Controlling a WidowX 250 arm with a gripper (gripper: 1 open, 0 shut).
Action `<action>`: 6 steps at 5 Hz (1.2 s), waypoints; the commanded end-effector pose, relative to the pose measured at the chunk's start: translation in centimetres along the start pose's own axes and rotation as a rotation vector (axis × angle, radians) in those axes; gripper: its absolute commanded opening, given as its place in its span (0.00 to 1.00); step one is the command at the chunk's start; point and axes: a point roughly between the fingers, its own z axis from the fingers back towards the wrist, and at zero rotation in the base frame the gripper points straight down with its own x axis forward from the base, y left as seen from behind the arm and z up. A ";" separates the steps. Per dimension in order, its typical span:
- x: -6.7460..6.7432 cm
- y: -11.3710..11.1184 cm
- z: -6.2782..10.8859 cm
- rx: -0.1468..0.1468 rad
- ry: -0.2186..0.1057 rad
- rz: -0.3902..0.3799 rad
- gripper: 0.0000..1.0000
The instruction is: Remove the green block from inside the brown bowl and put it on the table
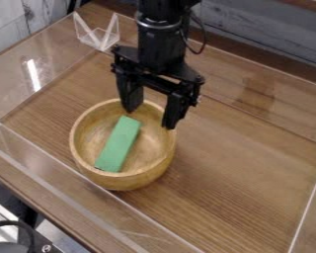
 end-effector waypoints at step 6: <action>-1.4 0.7 -1.8 0.006 -0.037 0.032 1.00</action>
